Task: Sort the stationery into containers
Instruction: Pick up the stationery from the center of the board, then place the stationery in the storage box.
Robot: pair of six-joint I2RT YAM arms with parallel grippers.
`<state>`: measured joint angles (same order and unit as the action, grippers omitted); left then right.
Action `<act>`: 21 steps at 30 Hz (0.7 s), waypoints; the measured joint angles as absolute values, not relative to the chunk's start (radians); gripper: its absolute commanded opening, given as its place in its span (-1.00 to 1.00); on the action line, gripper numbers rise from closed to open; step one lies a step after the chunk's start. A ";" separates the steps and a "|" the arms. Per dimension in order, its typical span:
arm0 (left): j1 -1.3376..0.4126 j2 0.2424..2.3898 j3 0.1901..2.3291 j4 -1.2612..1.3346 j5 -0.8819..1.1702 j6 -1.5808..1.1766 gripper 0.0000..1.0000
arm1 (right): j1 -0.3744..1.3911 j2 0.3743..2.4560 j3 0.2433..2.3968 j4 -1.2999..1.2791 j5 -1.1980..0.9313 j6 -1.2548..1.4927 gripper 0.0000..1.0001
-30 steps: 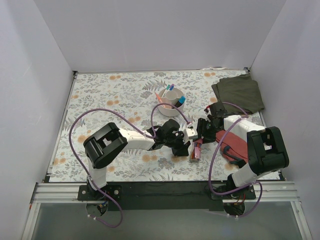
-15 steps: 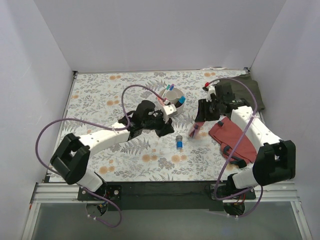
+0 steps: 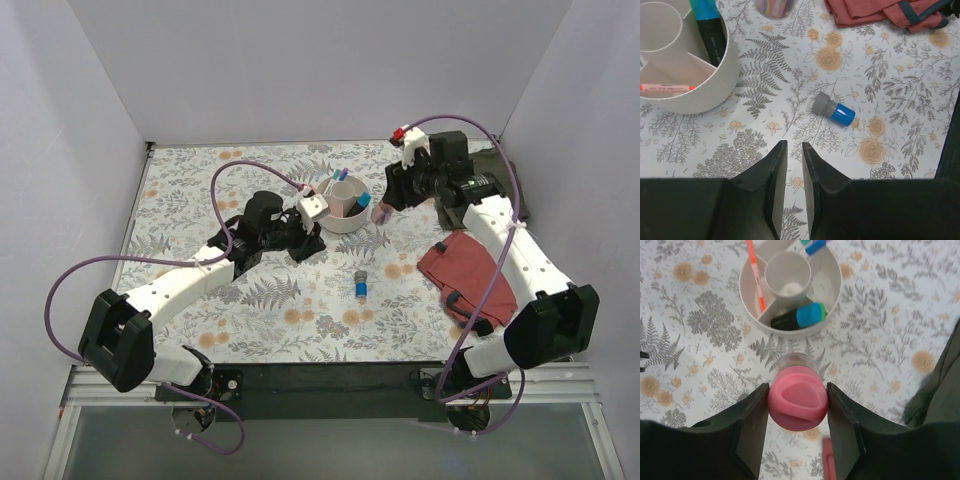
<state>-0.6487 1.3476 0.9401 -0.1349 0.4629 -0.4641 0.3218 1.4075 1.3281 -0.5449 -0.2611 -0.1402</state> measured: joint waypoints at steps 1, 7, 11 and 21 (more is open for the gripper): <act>-0.640 1.348 0.940 -0.135 0.458 -0.462 -0.63 | 0.331 1.427 1.367 -0.547 -0.262 -0.164 -0.97; -0.616 1.348 0.940 -0.133 0.451 -0.461 -0.63 | 0.353 1.552 1.669 -0.581 -0.303 -0.263 -0.97; -0.603 1.348 0.939 -0.130 0.451 -0.462 -0.62 | 0.359 1.661 1.848 -0.587 -0.331 -0.303 -0.97; -0.531 1.326 0.892 -0.116 0.451 -0.472 -0.62 | 0.439 1.917 2.065 -0.696 -0.317 -0.407 -0.97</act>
<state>-0.5312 1.3262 0.8917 -0.1158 0.4515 -0.4721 0.4389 1.9175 2.0651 -0.6960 -0.3172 -0.4072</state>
